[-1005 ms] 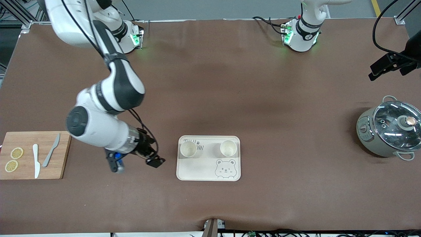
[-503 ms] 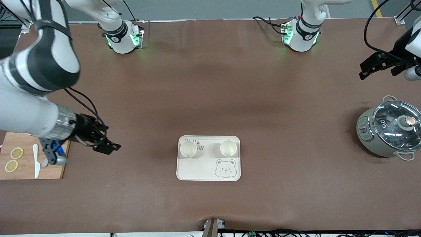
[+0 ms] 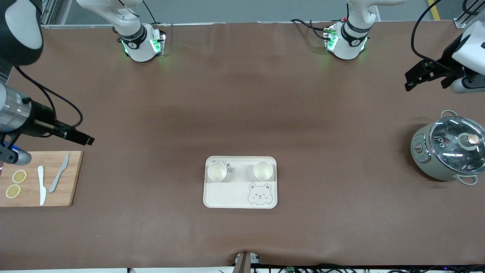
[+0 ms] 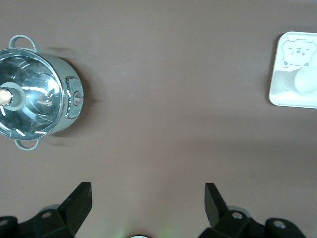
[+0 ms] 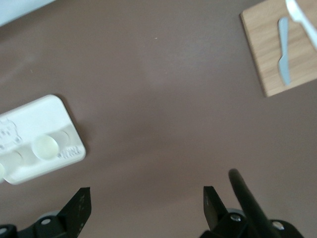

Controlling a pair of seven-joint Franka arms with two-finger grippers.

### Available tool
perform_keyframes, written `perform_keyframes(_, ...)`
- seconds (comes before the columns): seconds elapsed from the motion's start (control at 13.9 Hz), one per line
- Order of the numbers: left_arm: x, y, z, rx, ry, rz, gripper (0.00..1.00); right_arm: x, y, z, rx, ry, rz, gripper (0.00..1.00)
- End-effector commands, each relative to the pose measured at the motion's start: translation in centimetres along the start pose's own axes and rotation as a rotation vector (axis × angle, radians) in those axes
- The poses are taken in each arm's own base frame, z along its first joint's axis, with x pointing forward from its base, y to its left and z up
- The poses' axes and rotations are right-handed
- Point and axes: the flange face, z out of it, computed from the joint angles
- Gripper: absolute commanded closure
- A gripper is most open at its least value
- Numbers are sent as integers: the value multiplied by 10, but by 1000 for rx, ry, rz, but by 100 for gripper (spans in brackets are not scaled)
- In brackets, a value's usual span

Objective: Place white IKEA cup upright on tray with both arms

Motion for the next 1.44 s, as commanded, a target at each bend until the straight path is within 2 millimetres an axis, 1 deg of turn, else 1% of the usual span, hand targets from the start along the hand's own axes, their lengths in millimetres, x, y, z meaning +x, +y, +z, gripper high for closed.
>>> perform_keyframes(0.0, -8, 3, -3, -19, 15, 27, 0, -16, 61, -13, -13, -15, -200, 0)
perform_keyframes(0.07, -7, 3, -2, -19, 12, 27, 0, -23, 75, -17, -13, -14, -267, 0)
perform_keyframes(0.14, -6, 2, 0, -19, 12, 27, 0, -33, 78, -14, -13, -19, -296, 0)
perform_keyframes(0.22, -4, 5, 0, -21, 29, 31, 0, -41, 80, -5, -17, -29, -297, 0)
perform_keyframes(0.29, -3, 7, 0, -23, 35, 34, 0, -45, 82, 6, -17, -20, -307, 0)
perform_keyframes(0.36, -3, 11, 1, -19, 33, 42, 0, -53, 86, 13, -19, -8, -308, 0)
perform_keyframes(0.43, -3, 10, 3, -15, 29, 40, 0, -55, 87, 16, -18, 3, -332, 0)
perform_keyframes(0.5, -3, 9, 5, -16, 25, 39, 0, -54, 85, 15, -21, 9, -346, 0)
perform_keyframes(0.57, -1, 11, 4, -18, 34, 42, 0, -54, 83, 6, -25, 25, -340, 0)
perform_keyframes(0.72, 2, 15, 6, -22, 46, 48, 0, -53, 85, -12, -25, 59, -335, 0)
perform_keyframes(0.93, 3, 12, 3, -23, 52, 45, 0, -52, 94, -10, -28, 45, -320, 0)
perform_keyframes(1.08, 9, 11, 3, -26, 62, 43, 0, -58, 91, -7, -33, 2, -325, 0)
perform_keyframes(1.15, 8, 11, 6, -16, 53, 43, 0, -59, 89, -11, -31, 9, -338, 0)
perform_keyframes(1.22, 7, 8, 8, -12, 45, 40, 0, -61, 84, -21, -33, 29, -342, 0)
perform_keyframes(1.29, 7, 6, 10, -10, 33, 35, 0, -62, 83, -27, -33, 38, -342, 0)
perform_keyframes(1.36, 6, 4, 8, -8, 33, 31, 0, -60, 89, -28, -31, 40, -331, 0)
